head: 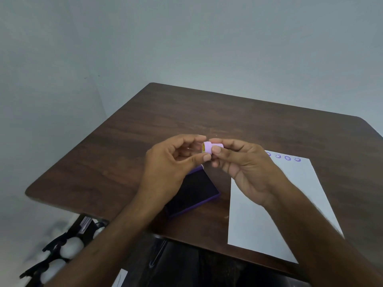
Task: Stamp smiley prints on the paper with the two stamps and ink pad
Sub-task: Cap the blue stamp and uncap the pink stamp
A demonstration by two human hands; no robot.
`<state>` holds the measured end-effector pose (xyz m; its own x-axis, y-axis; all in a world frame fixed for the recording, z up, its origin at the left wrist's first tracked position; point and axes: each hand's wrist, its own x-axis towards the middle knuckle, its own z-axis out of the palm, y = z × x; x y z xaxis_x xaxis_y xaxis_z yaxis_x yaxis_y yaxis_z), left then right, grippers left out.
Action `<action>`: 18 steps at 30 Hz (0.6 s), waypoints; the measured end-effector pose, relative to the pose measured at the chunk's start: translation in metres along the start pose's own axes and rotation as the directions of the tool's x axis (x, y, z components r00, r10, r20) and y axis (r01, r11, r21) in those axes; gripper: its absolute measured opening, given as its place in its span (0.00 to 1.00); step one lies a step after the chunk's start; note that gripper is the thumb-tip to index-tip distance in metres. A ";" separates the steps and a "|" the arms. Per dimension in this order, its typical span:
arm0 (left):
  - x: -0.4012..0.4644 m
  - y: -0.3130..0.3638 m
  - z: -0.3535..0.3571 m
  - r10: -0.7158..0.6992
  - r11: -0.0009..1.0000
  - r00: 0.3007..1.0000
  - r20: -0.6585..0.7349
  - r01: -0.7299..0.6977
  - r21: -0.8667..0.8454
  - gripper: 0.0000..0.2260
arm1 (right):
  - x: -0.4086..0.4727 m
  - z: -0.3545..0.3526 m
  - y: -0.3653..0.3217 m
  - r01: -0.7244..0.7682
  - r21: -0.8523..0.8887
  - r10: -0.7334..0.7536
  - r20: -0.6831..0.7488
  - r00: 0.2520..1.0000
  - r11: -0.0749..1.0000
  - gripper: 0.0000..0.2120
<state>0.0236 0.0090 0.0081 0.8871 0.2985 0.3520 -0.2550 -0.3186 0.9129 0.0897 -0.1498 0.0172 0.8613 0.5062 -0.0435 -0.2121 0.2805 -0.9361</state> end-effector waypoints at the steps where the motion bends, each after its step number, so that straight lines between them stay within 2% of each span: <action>1: -0.001 0.001 -0.002 0.005 1.000 1.000 -0.002 -0.005 -0.001 0.16 | 0.000 0.002 0.001 -0.008 0.006 0.008 0.005 1.000 1.000 0.11; 5: -0.002 0.002 -0.006 0.013 1.000 1.000 -0.026 -0.013 0.014 0.15 | 0.001 0.008 0.002 -0.029 0.019 0.029 0.031 0.999 0.999 0.15; 10: 0.001 0.001 -0.009 -0.027 0.999 0.999 -0.047 0.028 0.016 0.17 | 0.002 0.010 0.004 -0.004 -0.053 0.004 0.007 1.000 0.999 0.11; 18: 0.000 -0.001 -0.010 -0.099 0.994 0.994 -0.041 0.097 -0.057 0.17 | 0.005 0.010 0.003 0.023 -0.178 -0.023 0.002 1.000 0.984 0.12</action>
<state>0.0197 0.0181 0.0096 0.8915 0.3652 0.2679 -0.1895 -0.2364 0.9530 0.0886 -0.1388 0.0172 0.8650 0.5013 -0.0213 -0.1066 0.1420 -0.9841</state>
